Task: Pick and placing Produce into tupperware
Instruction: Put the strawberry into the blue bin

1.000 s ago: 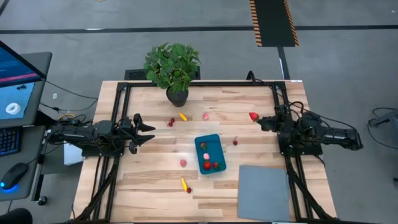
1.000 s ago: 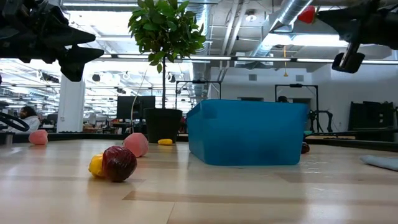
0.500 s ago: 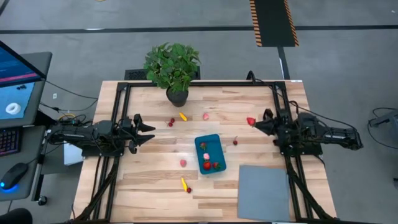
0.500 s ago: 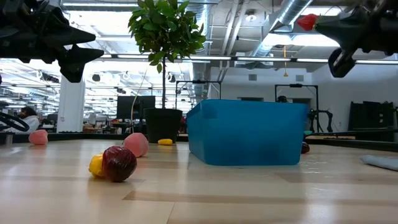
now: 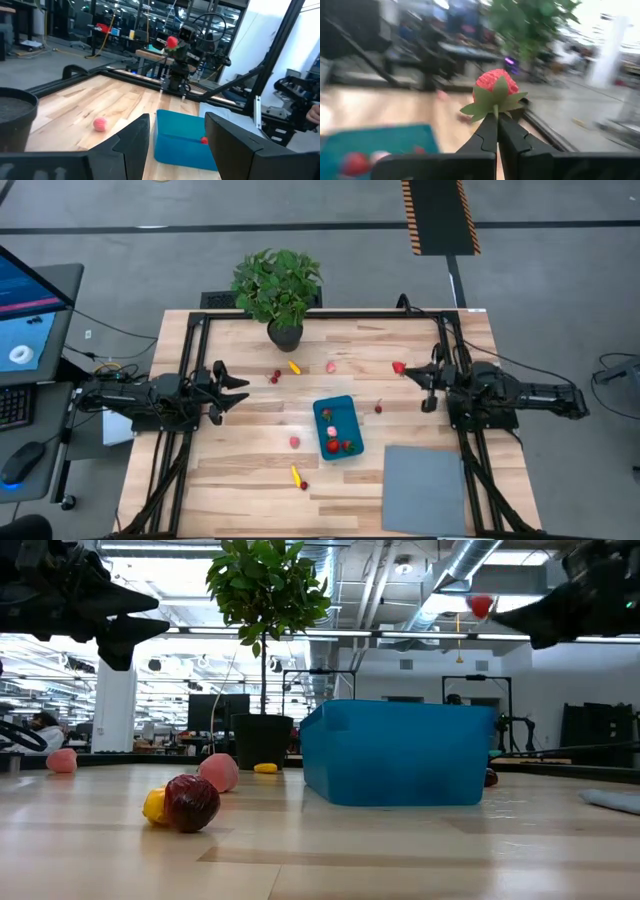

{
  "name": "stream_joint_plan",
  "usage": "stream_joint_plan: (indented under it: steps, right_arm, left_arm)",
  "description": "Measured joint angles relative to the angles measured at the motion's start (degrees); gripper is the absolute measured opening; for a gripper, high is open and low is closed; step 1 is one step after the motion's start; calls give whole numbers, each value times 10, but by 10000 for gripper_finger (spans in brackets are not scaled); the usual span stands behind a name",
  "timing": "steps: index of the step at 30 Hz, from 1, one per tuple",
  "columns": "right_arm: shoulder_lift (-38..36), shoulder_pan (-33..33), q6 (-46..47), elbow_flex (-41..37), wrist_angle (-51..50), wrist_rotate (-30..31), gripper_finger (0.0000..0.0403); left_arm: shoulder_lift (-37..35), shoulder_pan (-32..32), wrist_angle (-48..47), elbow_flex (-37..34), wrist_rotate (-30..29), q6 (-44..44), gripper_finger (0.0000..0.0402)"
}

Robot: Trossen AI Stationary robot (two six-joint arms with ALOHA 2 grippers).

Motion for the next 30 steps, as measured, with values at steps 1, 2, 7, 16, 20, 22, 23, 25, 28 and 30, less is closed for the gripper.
stream_joint_plan:
  steps: [1, 2, 7, 16, 20, 22, 23, 25, 28, 30]
  right_arm:
    - [9, 0, -11, 0, -6, 22, 21]
    - [17, 0, -18, 0, -12, 39, 21]
    - [58, 0, -38, 0, 0, 63, 20]
    - [122, 12, -53, 0, 74, 67, 20]
    - [156, 38, -43, 1, 127, 65, 20]
    - [178, 50, -11, 8, 120, 65, 20]
    - [191, 54, 14, 12, 121, 64, 20]
    - [216, 64, 69, 21, 121, 58, 20]
    - [257, 83, 126, 39, 121, 33, 20]
    - [289, 98, 143, 56, 123, 8, 20]
  left_arm:
    - [0, 0, 0, 0, 0, 3, 180]
    - [0, 0, 0, 0, -1, 4, 180]
    - [0, 0, 0, 0, -1, 5, 180]
    - [0, 0, 0, 0, -1, 5, 180]
    - [0, 0, 0, 0, -1, 5, 180]
    - [0, 0, 0, 0, -1, 5, 180]
    - [0, 0, 0, 0, -1, 5, 180]
    - [0, 0, 0, 0, -1, 5, 180]
    - [0, 0, 0, 0, -1, 4, 180]
    - [0, 0, 0, 0, -1, 4, 180]
